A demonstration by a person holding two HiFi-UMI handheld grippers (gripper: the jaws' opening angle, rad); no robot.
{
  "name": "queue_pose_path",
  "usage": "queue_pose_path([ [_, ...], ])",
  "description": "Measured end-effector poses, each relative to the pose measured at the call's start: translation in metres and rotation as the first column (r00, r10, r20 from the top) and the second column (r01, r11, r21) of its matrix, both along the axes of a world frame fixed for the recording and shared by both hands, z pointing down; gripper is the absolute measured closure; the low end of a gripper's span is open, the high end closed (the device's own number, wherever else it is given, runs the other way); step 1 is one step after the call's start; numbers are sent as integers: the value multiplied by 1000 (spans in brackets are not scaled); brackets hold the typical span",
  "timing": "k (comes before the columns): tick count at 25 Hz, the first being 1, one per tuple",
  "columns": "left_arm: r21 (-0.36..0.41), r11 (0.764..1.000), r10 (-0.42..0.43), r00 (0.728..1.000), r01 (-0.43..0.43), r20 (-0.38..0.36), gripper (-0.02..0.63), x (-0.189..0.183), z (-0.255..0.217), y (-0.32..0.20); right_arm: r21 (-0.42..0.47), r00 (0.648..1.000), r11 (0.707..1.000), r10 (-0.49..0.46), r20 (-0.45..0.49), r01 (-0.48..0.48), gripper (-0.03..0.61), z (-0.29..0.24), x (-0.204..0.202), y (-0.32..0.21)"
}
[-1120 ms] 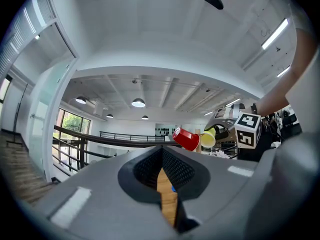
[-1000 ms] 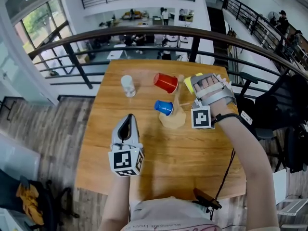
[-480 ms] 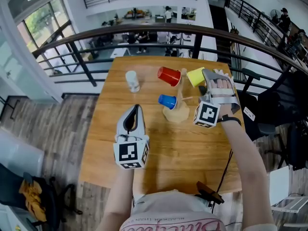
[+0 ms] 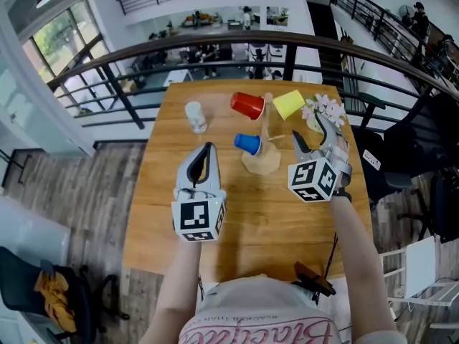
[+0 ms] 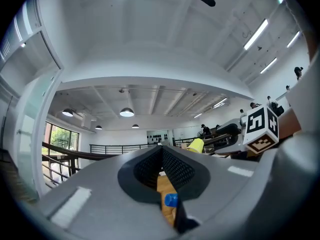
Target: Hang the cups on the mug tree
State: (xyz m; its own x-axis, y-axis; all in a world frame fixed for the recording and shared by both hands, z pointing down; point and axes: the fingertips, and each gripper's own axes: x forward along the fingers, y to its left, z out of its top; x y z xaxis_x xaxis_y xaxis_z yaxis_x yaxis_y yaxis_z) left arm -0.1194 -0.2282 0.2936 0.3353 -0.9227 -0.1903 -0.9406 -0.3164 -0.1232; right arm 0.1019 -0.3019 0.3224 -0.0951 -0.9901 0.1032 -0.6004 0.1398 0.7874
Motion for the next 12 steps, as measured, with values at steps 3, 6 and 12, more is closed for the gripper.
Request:
queue_pose_path([
  [3, 5, 1000, 7, 1000, -7, 15, 600, 5, -1, 1, -4, 989, 1000, -3, 146, 4, 291, -3, 1, 18],
  [6, 6, 1000, 11, 1000, -11, 19, 600, 7, -2, 1, -1, 960, 999, -35, 278, 37, 337, -9, -1, 35],
  [12, 15, 1000, 14, 1000, -15, 27, 600, 13, -7, 0, 46, 887, 997, -83, 453, 70, 446, -25, 0, 60],
])
